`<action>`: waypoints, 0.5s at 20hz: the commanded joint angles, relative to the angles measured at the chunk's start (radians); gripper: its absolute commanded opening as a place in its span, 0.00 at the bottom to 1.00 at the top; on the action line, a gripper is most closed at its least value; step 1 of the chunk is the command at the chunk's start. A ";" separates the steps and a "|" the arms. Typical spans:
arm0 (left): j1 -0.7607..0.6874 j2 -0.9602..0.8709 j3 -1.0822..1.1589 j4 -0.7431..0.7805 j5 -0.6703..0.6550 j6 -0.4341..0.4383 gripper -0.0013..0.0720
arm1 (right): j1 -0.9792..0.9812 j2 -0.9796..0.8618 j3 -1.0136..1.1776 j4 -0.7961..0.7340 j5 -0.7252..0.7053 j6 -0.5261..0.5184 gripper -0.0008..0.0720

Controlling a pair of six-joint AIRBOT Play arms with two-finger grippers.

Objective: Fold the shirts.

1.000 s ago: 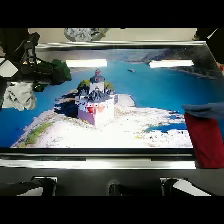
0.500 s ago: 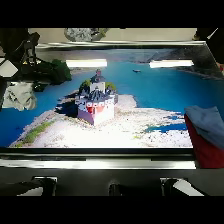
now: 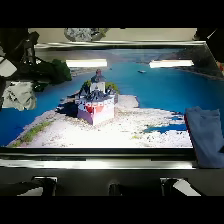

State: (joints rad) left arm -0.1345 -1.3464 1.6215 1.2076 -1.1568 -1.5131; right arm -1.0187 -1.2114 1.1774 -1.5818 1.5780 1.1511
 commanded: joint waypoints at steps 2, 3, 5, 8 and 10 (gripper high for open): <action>-0.003 0.007 0.152 -0.008 -0.020 0.051 0.06 | 0.024 0.008 0.302 0.053 -0.158 -0.068 0.96; -0.005 0.007 0.195 0.062 0.001 0.045 0.06 | 0.073 0.015 0.386 0.093 -0.230 -0.079 0.96; -0.021 0.005 0.219 0.323 0.028 -0.064 0.06 | 0.239 0.040 0.474 0.123 -0.354 -0.101 0.96; -0.023 -0.055 0.217 0.521 -0.086 -0.097 0.15 | 0.585 0.033 0.476 0.109 -0.358 0.003 0.95; -0.021 -0.104 0.176 0.520 -0.255 -0.149 0.83 | 0.796 -0.026 0.453 0.109 -0.289 0.090 0.94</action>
State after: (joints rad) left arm -0.1543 -1.3998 1.8126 1.6024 -1.2392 -1.5932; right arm -0.4911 -1.1984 1.6154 -1.4830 1.2793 1.1381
